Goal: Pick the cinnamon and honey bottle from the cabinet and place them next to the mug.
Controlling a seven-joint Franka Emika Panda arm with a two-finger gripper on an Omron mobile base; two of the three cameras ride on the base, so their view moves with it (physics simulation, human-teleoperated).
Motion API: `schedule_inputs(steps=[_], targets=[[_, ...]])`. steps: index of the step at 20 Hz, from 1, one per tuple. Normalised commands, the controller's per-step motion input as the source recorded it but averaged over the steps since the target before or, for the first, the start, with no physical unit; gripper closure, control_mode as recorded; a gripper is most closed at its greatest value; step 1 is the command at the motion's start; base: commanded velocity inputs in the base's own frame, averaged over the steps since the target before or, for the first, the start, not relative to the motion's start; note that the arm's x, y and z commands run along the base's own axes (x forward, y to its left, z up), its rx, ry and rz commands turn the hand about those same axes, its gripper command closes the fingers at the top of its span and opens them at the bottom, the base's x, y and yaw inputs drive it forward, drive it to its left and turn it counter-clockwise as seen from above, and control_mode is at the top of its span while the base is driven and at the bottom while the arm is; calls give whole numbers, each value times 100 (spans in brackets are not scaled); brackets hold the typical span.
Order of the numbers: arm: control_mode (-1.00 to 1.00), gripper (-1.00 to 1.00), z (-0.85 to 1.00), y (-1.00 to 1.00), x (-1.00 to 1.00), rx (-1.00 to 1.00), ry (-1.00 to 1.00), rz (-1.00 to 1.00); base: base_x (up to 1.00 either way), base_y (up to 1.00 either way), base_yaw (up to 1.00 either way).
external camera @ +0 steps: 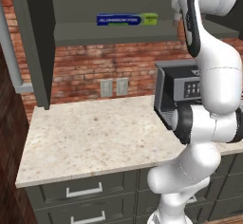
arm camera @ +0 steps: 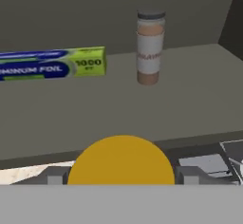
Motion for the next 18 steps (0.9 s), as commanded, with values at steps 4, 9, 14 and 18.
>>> schedule_inputs(steps=[4,9,14,18], targets=[[-100,100,-30,0,-76,0,-3,0,0,0,0],[-100,100,-49,0,-72,0,-6,0,0,0,0],[-100,100,-54,-35,-48,0,-1,2,0,0,0],[-100,100,-45,-90,-19,0,0,10,0,0,0]])
